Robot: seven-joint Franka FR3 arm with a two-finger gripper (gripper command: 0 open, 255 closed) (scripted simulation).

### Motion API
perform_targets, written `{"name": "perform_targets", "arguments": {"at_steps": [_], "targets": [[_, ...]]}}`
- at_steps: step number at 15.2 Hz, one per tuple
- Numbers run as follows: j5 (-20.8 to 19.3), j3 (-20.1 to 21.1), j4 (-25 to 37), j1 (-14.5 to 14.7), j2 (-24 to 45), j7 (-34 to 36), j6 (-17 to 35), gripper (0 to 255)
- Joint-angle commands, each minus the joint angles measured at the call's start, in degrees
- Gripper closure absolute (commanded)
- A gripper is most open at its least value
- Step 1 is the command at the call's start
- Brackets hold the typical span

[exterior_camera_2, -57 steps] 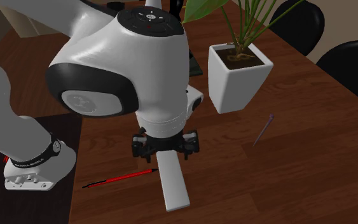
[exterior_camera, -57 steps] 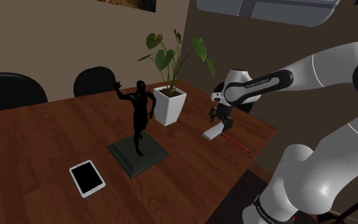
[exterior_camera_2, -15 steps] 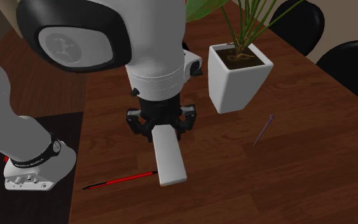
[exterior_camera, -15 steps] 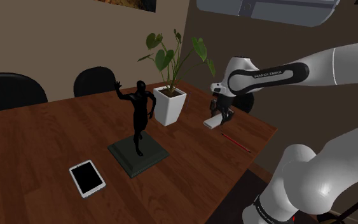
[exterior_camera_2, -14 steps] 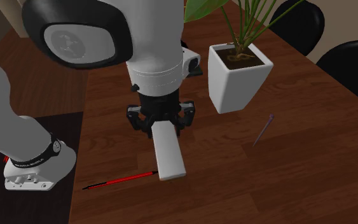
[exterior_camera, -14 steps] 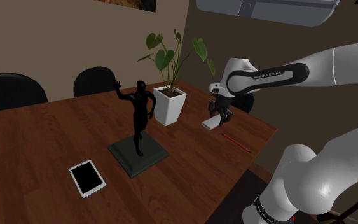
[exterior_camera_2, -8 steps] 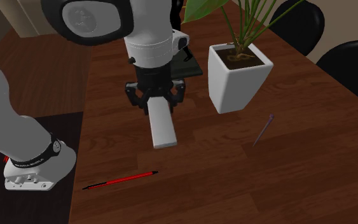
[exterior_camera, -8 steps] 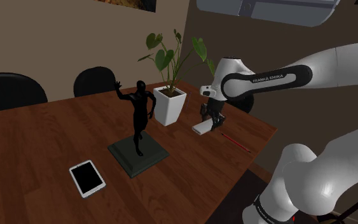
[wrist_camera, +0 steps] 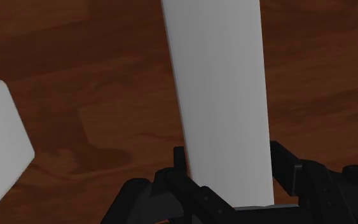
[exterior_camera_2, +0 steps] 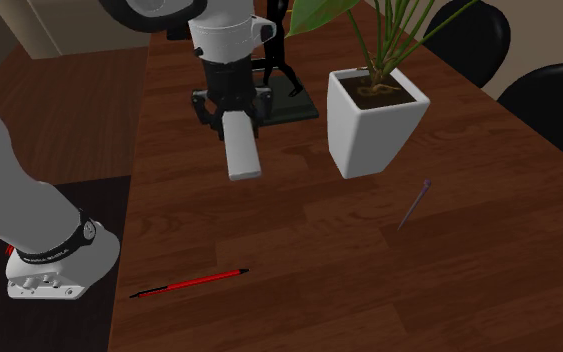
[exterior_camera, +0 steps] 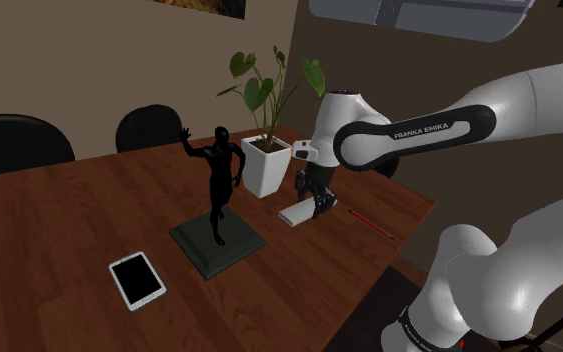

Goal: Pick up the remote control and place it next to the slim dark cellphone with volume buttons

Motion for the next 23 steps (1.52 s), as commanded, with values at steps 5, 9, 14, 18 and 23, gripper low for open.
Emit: {"name": "perform_targets", "arguments": {"at_steps": [5,9,14,18,23], "targets": [[3.77,6.06,2.39,4.74,3.83,8.12,1.06,255],[5.84,9.71,5.53,7.6,7.53,13.1,1.49,255],[7.68,13.84,10.92,10.72,13.14,19.07,1.65,255],[8.41,16.78,16.36,12.9,18.26,23.71,1.33,255],[8.39,19.87,24.56,15.45,25.33,29.37,0.23,255]]}}
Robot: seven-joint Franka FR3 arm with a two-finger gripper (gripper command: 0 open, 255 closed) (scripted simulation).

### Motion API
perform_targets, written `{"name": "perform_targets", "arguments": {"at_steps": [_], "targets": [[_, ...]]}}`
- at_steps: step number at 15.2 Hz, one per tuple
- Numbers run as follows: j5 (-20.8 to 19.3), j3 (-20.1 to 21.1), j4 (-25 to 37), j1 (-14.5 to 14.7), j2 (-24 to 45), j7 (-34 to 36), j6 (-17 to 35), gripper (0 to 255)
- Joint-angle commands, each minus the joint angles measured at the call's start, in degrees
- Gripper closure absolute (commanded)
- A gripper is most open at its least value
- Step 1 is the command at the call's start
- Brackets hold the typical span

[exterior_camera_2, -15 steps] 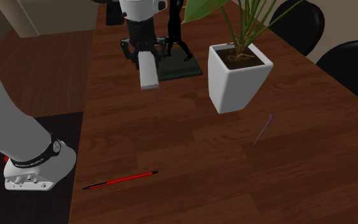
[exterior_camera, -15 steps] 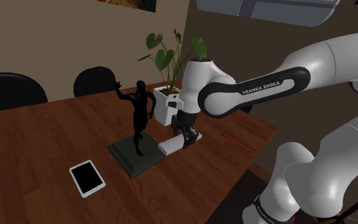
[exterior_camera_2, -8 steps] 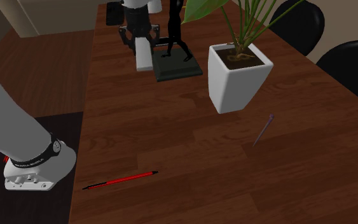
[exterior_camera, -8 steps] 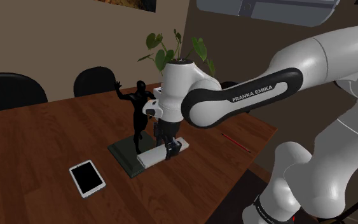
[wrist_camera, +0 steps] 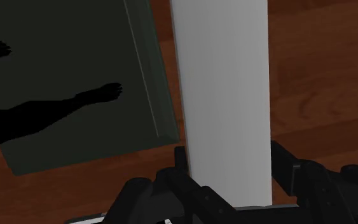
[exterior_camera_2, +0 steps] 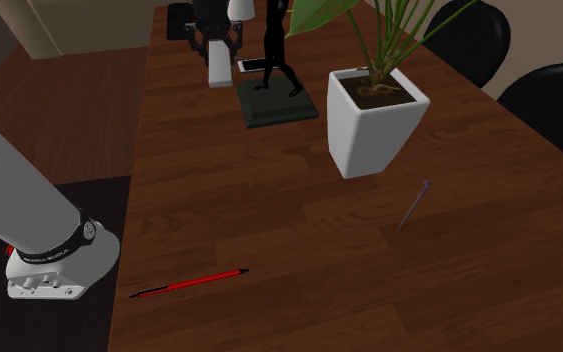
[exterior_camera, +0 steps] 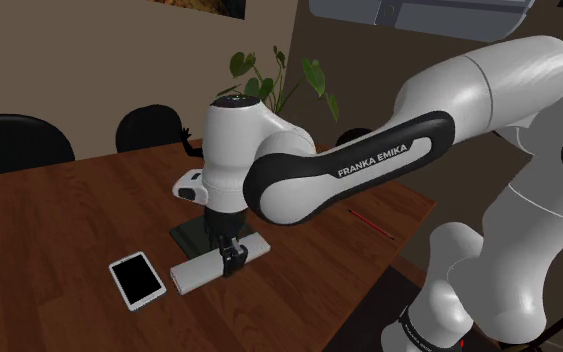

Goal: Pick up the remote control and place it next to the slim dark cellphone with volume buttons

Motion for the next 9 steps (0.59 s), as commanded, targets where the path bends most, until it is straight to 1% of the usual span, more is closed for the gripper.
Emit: {"name": "perform_targets", "arguments": {"at_steps": [1,5,9], "targets": [[-0.2,1.06,3.76,0.94,3.12,2.18,-0.6,255],[-0.98,2.92,11.78,3.03,9.43,6.48,-2.34,255],[-2.11,4.27,21.07,5.35,16.3,10.49,-4.84,255]]}}
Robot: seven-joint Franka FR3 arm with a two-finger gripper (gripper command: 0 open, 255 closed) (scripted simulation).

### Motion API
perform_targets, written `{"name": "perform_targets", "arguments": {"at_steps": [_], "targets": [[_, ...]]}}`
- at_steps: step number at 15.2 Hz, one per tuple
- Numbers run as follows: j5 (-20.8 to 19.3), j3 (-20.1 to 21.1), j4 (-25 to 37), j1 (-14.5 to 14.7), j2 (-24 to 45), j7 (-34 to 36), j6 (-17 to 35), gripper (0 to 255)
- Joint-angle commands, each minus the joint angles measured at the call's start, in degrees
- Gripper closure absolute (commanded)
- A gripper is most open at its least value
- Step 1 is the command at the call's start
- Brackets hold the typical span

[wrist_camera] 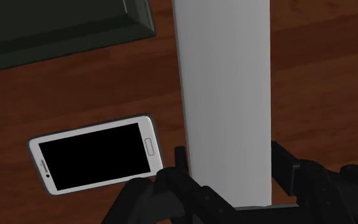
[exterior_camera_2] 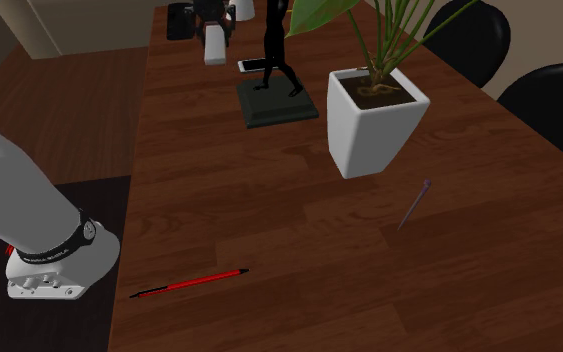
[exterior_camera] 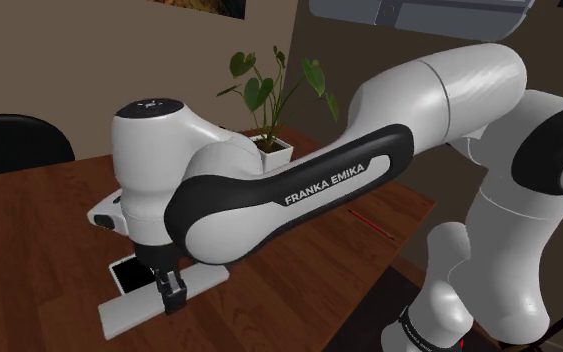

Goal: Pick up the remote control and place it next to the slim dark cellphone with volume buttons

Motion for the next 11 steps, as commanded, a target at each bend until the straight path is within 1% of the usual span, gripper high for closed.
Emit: {"name": "perform_targets", "arguments": {"at_steps": [1,6,7,11], "targets": [[-0.66,0.62,5.63,1.29,3.94,2.14,-1.72,255],[-2.31,1.5,20.36,4.72,13.92,6.36,-6.6,255],[-2.51,1.55,22.43,5.18,15.27,6.81,-7.34,255],[-2.63,1.45,20.44,5.19,16.0,6.9,-4.62,255]]}}
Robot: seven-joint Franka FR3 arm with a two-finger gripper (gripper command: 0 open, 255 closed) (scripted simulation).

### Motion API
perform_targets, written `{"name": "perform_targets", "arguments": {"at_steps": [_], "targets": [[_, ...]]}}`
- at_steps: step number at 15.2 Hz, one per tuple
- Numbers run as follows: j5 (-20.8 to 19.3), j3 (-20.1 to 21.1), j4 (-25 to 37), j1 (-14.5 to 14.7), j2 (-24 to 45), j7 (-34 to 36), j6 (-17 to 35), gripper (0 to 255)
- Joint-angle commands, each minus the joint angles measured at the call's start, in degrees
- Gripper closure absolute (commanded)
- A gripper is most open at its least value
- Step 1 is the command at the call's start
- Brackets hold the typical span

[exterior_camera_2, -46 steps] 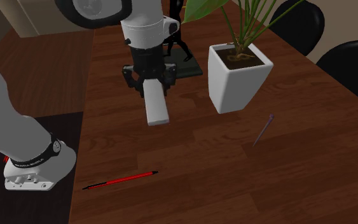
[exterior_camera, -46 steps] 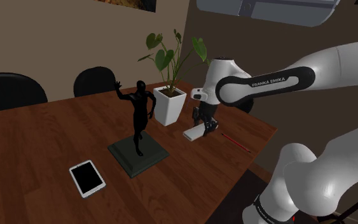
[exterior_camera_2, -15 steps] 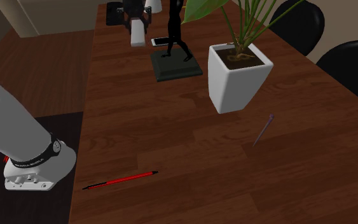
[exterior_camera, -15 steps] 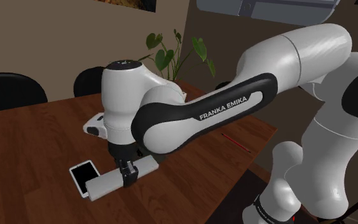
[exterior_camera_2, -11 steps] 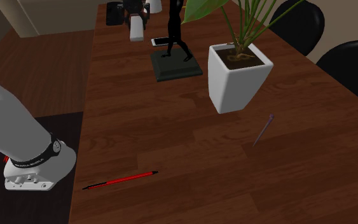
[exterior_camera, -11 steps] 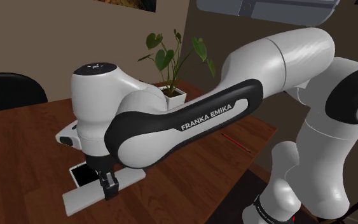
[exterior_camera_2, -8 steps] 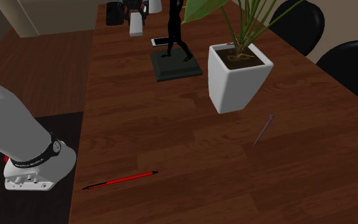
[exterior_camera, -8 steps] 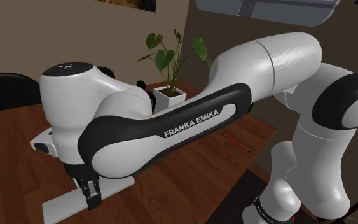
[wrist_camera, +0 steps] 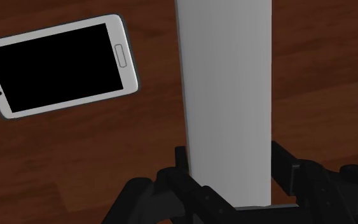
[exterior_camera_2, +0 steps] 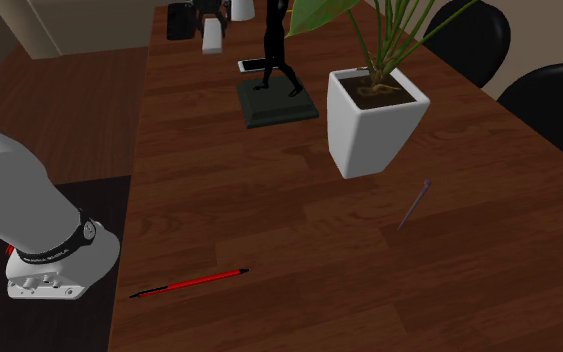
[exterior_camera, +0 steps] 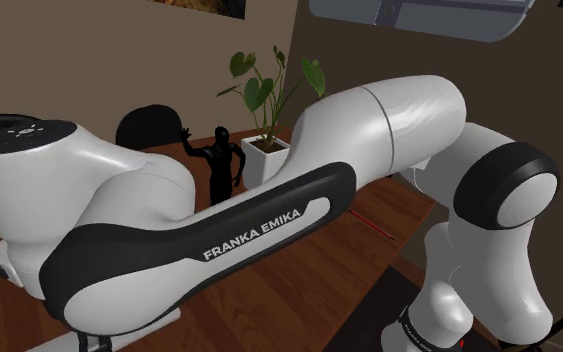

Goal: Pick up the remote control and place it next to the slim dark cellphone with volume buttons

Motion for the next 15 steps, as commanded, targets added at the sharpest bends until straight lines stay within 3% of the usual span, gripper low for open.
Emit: {"name": "perform_targets", "arguments": {"at_steps": [1,11,15], "targets": [[-0.08,-0.05,-0.72,0.0,0.44,0.06,1.21,255],[-0.56,-0.31,-4.32,0.08,3.13,0.37,7.47,255],[-0.56,-0.31,-4.29,0.08,3.15,0.37,7.46,255]]}}
